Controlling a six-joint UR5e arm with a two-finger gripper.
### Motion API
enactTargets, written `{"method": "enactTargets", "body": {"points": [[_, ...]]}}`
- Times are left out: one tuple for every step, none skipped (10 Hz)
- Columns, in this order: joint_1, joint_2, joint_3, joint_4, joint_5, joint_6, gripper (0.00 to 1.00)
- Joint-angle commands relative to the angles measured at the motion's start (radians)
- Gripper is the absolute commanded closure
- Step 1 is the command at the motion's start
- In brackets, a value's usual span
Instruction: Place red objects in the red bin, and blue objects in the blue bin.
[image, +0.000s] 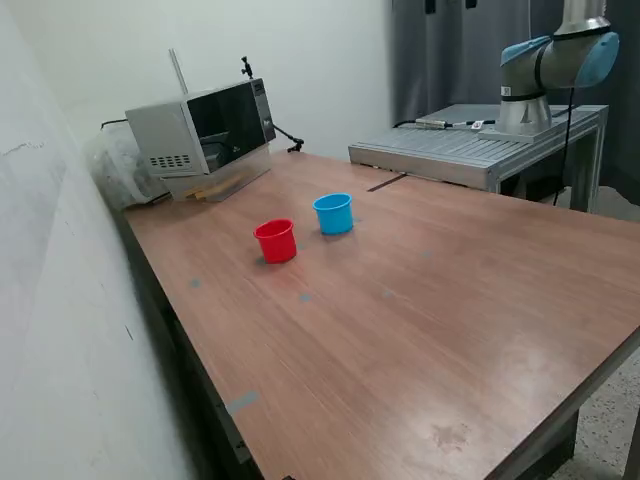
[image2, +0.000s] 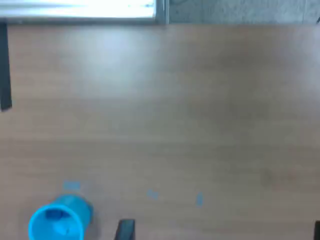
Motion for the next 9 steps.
{"method": "enactTargets", "body": {"points": [[0.032, -0.134, 0.124, 0.082, 0.000, 0.004, 0.00], [0.033, -0.145, 0.156, 0.180, 0.002, 0.007, 0.00], [0.038, -0.145, 0.155, 0.322, 0.005, 0.006, 0.00], [0.050, -0.148, 0.158, 0.338, 0.004, 0.004, 0.00], [0.072, -0.148, 0.161, 0.346, 0.002, 0.003, 0.00], [0.088, -0.147, 0.160, 0.349, 0.002, 0.003, 0.00], [0.076, -0.144, 0.158, 0.349, 0.000, 0.001, 0.00], [0.049, -0.144, 0.158, 0.349, 0.000, 0.001, 0.00], [0.032, -0.147, 0.163, 0.349, 0.000, 0.001, 0.00]]}}
